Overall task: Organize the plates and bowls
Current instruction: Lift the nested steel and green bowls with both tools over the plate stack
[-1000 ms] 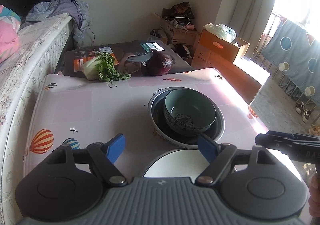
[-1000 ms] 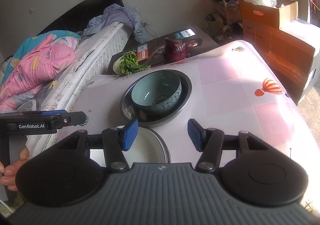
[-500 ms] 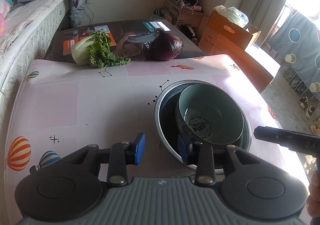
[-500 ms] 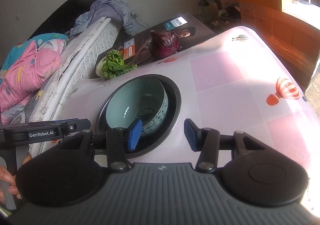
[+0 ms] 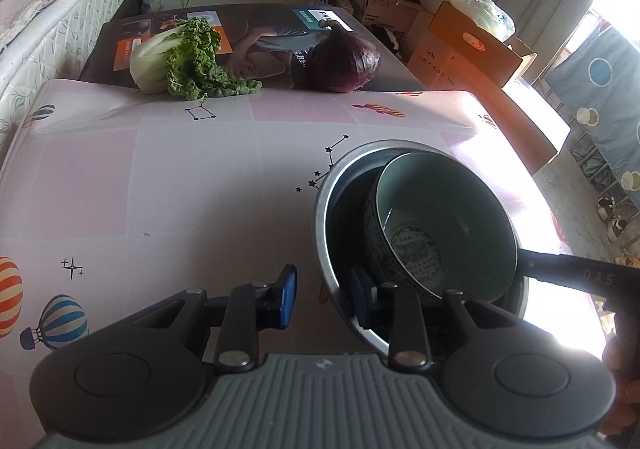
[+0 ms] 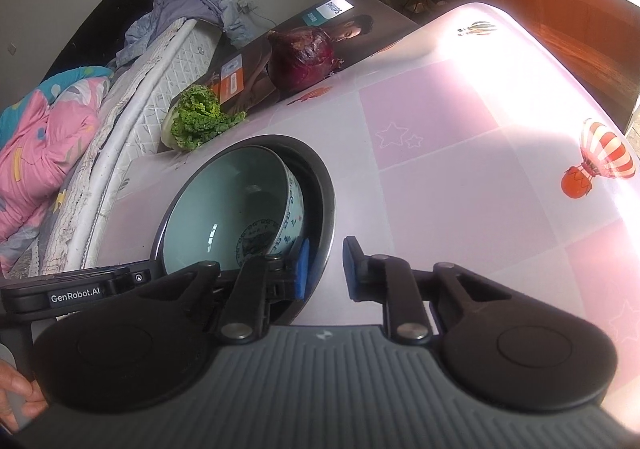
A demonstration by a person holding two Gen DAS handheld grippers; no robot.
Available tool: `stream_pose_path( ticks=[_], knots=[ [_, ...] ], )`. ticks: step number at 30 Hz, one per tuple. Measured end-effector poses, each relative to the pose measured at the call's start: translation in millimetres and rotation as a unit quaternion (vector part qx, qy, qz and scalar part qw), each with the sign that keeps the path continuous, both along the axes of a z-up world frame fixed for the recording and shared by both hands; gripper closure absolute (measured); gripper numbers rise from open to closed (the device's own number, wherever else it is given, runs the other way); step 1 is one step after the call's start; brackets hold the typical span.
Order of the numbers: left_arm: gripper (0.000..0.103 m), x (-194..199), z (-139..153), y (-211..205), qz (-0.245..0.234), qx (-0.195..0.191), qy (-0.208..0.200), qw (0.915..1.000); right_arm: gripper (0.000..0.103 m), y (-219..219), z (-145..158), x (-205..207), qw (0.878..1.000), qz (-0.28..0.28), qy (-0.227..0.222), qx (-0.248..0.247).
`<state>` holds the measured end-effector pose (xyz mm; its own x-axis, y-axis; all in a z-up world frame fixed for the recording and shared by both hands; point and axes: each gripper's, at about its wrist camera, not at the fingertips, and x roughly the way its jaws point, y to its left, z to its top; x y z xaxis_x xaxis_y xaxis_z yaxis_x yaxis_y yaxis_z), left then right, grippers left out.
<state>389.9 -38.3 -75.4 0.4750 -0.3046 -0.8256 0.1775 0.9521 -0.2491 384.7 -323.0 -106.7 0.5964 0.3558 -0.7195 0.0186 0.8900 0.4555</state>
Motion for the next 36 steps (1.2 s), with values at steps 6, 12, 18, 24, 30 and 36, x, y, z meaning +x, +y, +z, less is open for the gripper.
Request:
stream_pose_path(
  ticks=[6,12,18,24,30,36],
  knots=[
    [0.076,8.9,-8.9,-3.2,0.003,-0.004,0.013,0.9999,0.091,1.7,-9.5,14.2,1.000,-0.004,0.006,0.013],
    [0.082,12.6,-12.8,-7.4,0.002,-0.004,0.015,0.9999,0.092,3.9,-20.5,24.8,0.999,-0.005,0.014,0.029],
    [0.086,13.0,-12.7,-9.3,-0.003,-0.007,0.012,0.9999,0.096,2.2,-28.5,29.1,0.999,-0.009,0.006,0.052],
    [0.087,11.7,-12.9,-9.1,0.000,-0.009,0.010,0.9999,0.095,0.3,-30.1,28.4,0.998,-0.013,0.003,0.064],
    [0.087,11.5,-12.4,-7.4,0.002,-0.010,0.011,0.9999,0.095,0.5,-30.1,27.4,0.998,-0.012,0.002,0.063],
    [0.087,9.6,-9.7,-6.7,0.003,-0.007,0.005,1.0000,0.095,0.7,-29.5,26.4,0.998,-0.011,0.001,0.063]
  ],
)
